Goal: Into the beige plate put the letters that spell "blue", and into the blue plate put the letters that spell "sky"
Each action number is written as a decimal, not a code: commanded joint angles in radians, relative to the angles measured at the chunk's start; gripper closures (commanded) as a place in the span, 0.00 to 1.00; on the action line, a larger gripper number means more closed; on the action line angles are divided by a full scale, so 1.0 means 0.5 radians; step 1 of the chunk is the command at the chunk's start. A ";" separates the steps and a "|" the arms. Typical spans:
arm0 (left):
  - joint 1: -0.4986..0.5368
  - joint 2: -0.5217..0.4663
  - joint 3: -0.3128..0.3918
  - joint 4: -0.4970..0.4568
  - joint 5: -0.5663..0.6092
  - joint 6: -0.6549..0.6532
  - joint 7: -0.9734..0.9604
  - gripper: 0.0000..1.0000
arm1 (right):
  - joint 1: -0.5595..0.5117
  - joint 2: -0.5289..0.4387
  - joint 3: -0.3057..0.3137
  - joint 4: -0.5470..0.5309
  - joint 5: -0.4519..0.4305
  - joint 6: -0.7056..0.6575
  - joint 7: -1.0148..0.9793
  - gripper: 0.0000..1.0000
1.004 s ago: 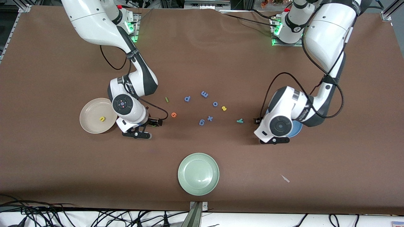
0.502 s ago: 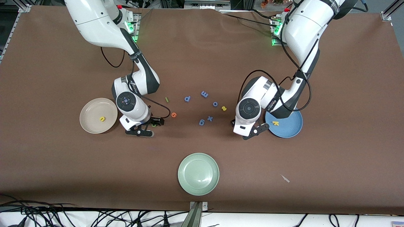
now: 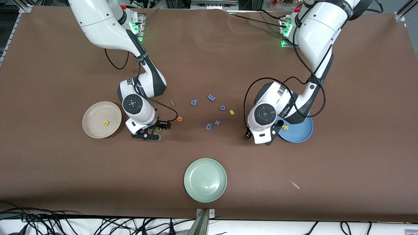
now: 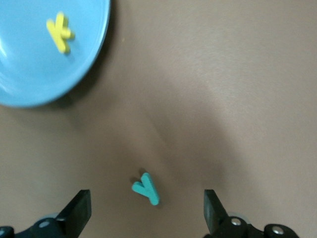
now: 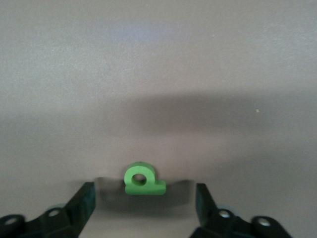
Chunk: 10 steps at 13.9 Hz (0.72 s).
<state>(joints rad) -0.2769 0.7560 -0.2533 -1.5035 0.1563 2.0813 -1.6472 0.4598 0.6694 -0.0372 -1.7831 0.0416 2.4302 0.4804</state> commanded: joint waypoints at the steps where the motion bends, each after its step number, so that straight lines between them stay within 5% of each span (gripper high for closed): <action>1: -0.005 -0.116 0.003 -0.281 -0.036 0.309 -0.401 0.00 | 0.028 0.026 -0.002 -0.008 0.033 0.058 -0.010 0.32; 6: 0.001 -0.180 0.006 -0.539 -0.015 0.675 -0.712 0.00 | 0.025 0.023 -0.005 -0.005 0.033 0.058 0.003 0.55; 10: 0.005 -0.181 0.013 -0.570 -0.012 0.679 -0.721 0.06 | 0.022 0.023 -0.005 -0.008 0.037 0.048 0.012 0.68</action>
<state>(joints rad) -0.2765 0.7111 -0.2536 -1.7330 0.1563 2.4042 -1.9889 0.4686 0.6704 -0.0398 -1.7819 0.0419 2.4431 0.4816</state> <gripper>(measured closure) 0.057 0.643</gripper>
